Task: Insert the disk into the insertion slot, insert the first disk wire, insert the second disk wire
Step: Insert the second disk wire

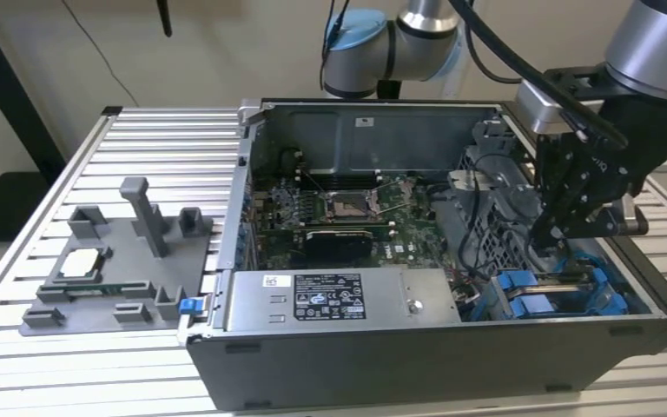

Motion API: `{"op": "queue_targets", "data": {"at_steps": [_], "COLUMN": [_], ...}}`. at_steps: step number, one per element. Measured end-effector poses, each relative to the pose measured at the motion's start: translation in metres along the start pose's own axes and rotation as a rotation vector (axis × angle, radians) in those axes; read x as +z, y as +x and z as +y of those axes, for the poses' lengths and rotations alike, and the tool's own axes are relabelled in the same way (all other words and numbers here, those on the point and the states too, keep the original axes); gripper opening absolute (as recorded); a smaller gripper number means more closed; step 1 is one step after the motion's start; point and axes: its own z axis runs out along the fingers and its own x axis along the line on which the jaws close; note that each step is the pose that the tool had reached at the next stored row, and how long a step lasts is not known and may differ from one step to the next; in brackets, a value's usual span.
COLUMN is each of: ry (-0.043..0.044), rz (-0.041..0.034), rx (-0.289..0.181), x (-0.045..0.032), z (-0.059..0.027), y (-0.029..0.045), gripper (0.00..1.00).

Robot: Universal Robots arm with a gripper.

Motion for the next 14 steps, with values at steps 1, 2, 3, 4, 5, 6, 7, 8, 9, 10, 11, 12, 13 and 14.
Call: {"op": "queue_targets", "data": {"at_steps": [1, 2, 3, 4, 5, 6, 7, 8, 9, 10, 11, 12, 13, 14], "ry": [0.0000, 0.0000, 0.0000, -0.0002, -0.0003, -0.0005, -0.0006, -0.0006, -0.0007, -0.0007, -0.0007, -0.0007, -0.0007, -0.0007], "rz": [-0.0003, -0.0003, -0.0002, -0.0004, -0.0005, -0.0003, -0.0004, -0.0005, -0.0004, -0.0005, -0.0005, -0.0005, -0.0005, -0.0005], "rx": [0.000, 0.000, 0.000, 0.000, 0.000, 0.000, 0.000, 0.000, 0.000, -0.001, -0.001, -0.001, -0.001, -0.001], "x": [0.0006, 0.0009, 0.0010, 0.0010, 0.0011, 0.0011, 0.0012, 0.0014, 0.0015, 0.0018, 0.0022, 0.0026, 0.0031, 0.0035], "z": [-0.0002, -0.0004, -0.0006, -0.0008, -0.0010, -0.0013, -0.0016, -0.0021, -0.0028, -0.0038, -0.0046, -0.0056, -0.0065, -0.0073], "y": [0.0012, 0.0032, 0.0059, 0.0087, 0.0115, 0.0142, 0.0164, 0.0177, 0.0185, 0.0191, 0.0196, 0.0201, 0.0206, 0.0211], "gripper": [0.00, 0.00, 0.00, 0.00, 0.00, 0.00, 0.00, 0.00, 0.00, 0.00, 0.00, 0.00, 0.00, 0.00]}}
